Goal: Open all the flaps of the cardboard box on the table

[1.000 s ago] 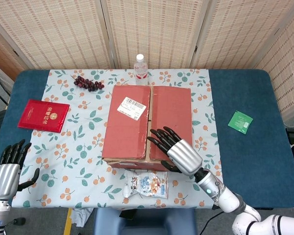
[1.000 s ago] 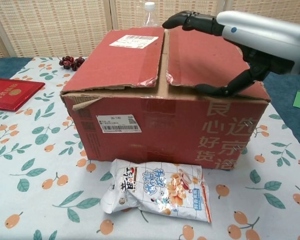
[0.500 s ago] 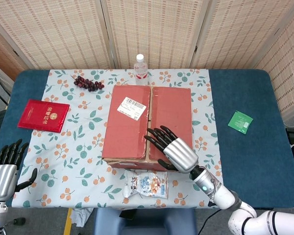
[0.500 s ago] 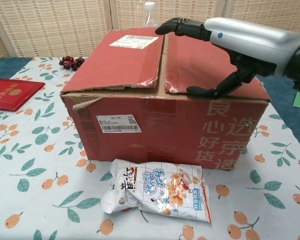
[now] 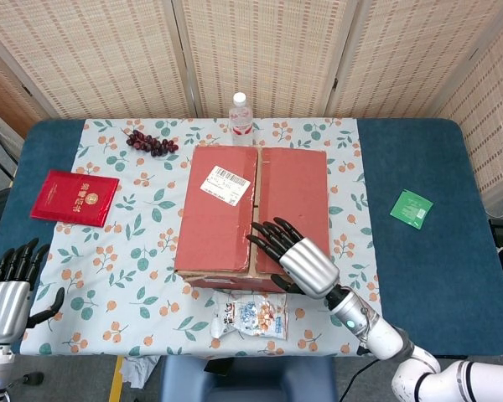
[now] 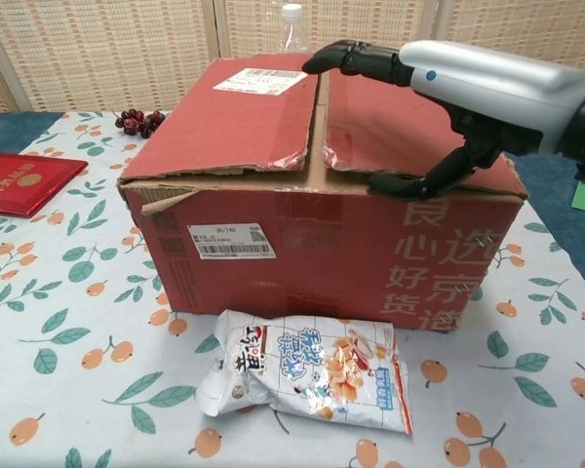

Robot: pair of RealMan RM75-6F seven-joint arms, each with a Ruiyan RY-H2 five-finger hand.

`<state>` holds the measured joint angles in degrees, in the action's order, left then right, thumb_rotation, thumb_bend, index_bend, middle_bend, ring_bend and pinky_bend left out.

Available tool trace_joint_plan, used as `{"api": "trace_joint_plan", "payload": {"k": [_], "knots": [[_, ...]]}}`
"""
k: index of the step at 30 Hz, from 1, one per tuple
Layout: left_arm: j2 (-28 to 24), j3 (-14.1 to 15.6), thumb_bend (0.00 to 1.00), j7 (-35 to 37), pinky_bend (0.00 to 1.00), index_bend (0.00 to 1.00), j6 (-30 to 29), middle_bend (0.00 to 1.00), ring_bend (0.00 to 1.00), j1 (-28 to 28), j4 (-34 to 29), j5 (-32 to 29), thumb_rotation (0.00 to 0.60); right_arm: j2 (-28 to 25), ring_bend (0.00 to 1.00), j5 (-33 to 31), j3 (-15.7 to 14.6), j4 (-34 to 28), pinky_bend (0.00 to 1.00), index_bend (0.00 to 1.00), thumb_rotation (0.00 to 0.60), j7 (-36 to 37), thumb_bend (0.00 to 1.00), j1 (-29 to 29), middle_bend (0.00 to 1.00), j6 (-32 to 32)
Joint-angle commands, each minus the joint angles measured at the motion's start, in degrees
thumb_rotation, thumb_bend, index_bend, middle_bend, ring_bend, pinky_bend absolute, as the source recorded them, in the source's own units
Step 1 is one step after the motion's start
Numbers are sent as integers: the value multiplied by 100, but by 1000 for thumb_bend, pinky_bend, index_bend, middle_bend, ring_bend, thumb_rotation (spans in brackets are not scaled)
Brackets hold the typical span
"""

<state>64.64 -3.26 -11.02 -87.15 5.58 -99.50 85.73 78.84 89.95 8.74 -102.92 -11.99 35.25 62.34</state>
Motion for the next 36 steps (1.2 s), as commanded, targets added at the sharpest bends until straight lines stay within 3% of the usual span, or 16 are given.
{"api": "trace_joint_plan", "payload": {"k": [1,12,19,26,31,36], "knots": [[-8,0,463,17,0,0,-13,37,39,-6,-2,13,399,39,0,-27,5,49,0,0,600,-4,422,26,0,10],[-10,-3,463,16,0,0,-22,37,39,-17,1,12,397,198,0,-78,182,294,0,0,600,149,422,141,0,191],[10,5,463,-45,0,0,-12,37,39,-15,15,19,398,-259,0,418,79,-95,0,0,600,455,422,-216,0,984],[62,12,464,-210,0,0,-5,37,39,-8,6,26,399,-850,0,1096,-264,-305,0,0,600,601,422,-902,0,2084],[84,14,463,-278,0,0,15,37,39,-2,3,10,398,-996,0,1216,-523,122,0,0,600,833,422,-1510,0,2880],[90,37,464,-304,0,0,23,37,39,-3,-12,44,396,-946,0,1024,-755,977,0,0,600,1462,422,-2142,0,3563]]}}
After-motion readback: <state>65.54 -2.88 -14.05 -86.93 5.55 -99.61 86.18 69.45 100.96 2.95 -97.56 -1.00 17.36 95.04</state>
